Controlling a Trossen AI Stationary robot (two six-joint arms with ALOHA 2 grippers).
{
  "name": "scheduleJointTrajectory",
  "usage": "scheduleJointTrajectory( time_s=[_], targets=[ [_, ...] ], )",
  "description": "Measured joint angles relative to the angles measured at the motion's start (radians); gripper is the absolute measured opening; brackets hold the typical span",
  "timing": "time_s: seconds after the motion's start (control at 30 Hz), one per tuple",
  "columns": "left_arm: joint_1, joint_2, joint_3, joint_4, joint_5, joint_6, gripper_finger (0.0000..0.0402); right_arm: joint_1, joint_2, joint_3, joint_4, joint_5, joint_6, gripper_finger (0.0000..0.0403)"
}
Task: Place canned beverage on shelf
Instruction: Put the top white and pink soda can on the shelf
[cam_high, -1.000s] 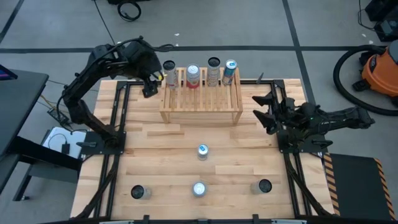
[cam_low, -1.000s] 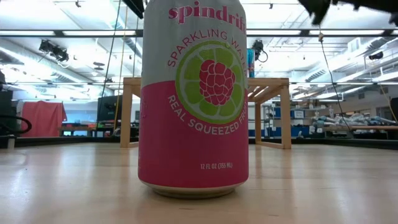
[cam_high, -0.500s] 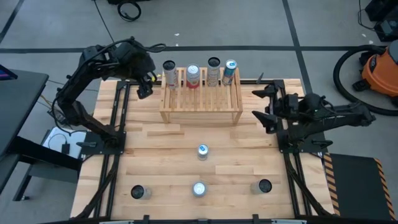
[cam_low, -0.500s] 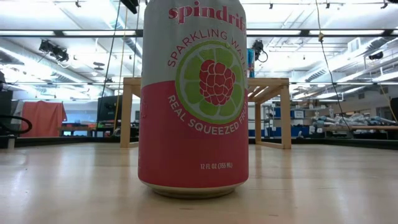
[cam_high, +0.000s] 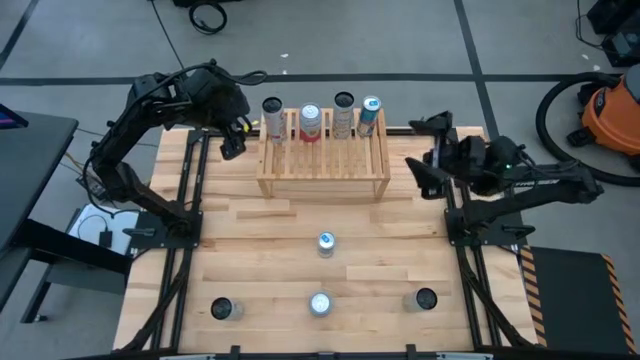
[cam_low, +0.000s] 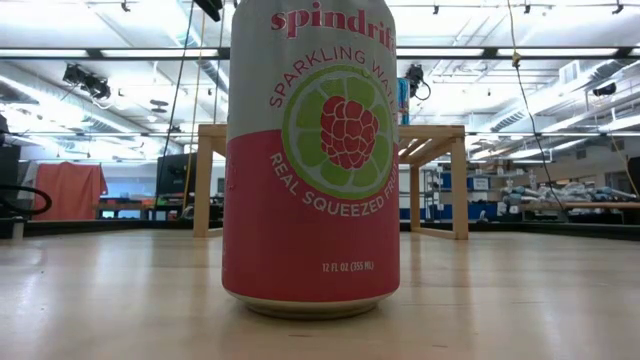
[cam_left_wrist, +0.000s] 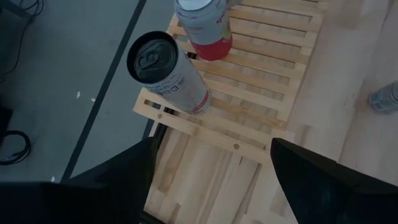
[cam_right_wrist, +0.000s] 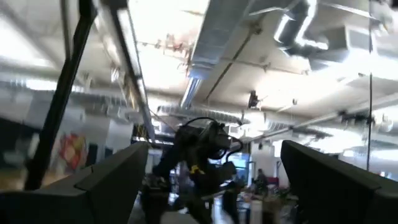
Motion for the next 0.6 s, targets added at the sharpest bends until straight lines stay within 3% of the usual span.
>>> scheduleJointTrajectory(
  time_s=[0.17, 0.4, 0.6],
  targets=[
    [0.001, 0.000, 0.000, 0.000, 0.000, 0.001, 0.0318, -0.080, 0.089, 0.113, -0.208, -0.116, -0.079, 0.0378],
    [0.001, 0.000, 0.000, 0.000, 0.000, 0.002, 0.0318, -0.163, 0.276, 0.260, -0.245, -0.034, -0.082, 0.0378],
    [0.001, 0.000, 0.000, 0.000, 0.000, 0.003, 0.0318, -0.247, 0.415, 0.446, -0.403, -0.217, -0.008, 0.0378]
  ],
)
